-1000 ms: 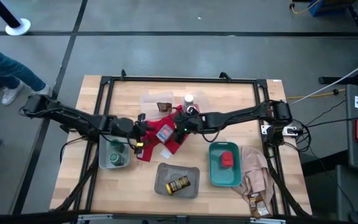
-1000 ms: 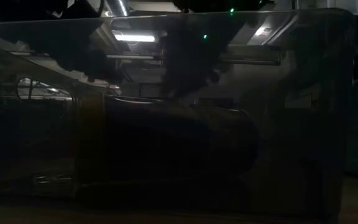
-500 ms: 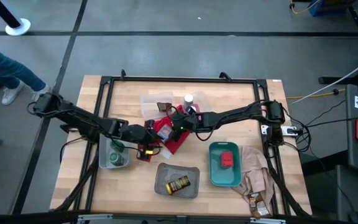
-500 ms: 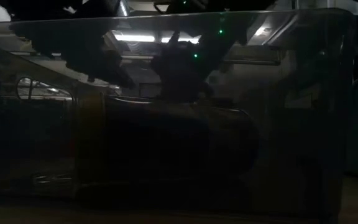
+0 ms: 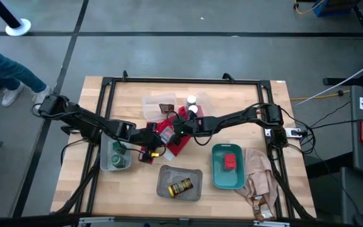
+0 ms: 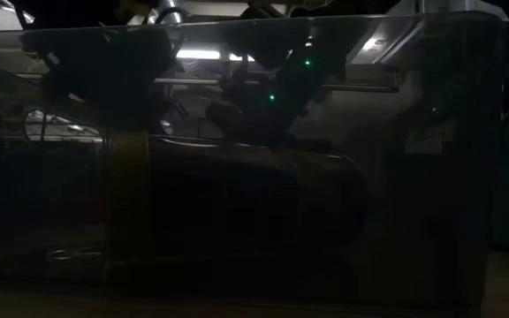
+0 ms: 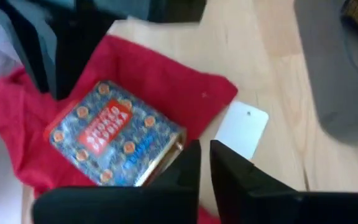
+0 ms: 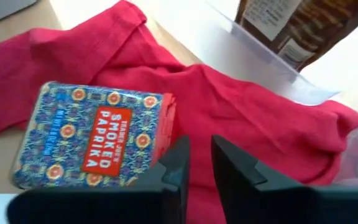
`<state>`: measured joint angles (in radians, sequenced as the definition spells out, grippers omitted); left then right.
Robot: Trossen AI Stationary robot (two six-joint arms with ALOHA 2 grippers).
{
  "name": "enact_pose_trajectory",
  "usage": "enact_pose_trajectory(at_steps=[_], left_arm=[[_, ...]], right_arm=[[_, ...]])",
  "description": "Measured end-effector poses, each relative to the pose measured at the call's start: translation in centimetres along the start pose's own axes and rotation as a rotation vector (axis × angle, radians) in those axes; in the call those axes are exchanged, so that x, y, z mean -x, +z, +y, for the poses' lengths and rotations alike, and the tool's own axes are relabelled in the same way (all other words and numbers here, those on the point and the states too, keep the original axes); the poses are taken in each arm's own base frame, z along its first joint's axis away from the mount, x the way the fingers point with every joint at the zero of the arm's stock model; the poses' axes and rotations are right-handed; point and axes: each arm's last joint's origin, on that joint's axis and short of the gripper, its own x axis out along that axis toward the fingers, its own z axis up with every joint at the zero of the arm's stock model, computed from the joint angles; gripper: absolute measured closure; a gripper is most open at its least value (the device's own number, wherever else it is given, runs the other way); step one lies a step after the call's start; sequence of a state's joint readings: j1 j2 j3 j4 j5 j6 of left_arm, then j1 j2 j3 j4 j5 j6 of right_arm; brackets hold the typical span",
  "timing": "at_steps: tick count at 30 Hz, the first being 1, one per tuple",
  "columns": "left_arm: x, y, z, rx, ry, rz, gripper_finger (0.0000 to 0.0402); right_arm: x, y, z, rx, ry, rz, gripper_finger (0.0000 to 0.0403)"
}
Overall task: Sort spices by type
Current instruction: Put the red seasoning can into the green bin
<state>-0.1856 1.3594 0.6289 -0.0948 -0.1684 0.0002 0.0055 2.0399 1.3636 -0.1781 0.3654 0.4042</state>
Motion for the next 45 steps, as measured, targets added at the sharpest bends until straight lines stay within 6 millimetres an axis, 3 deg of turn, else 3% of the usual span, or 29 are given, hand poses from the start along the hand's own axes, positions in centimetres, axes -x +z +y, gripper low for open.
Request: enact_pose_trajectory(at_steps=[3,23,45], left_arm=[[-0.2,0.0,0.1,0.003,0.003,0.007,0.0398],[-2.5,-1.4,1.3,0.039,0.043,0.126,0.0398],[-3.2,-2.0,2.2,0.085,0.040,0.170,0.0398]], right_arm=[[0.0,-0.1,0.0,0.001,-0.010,0.000,0.0346],[0.0,-0.2,0.2,0.023,0.061,0.033,0.0355],[0.0,0.7,0.7,-0.003,0.194,0.006,0.0355]])
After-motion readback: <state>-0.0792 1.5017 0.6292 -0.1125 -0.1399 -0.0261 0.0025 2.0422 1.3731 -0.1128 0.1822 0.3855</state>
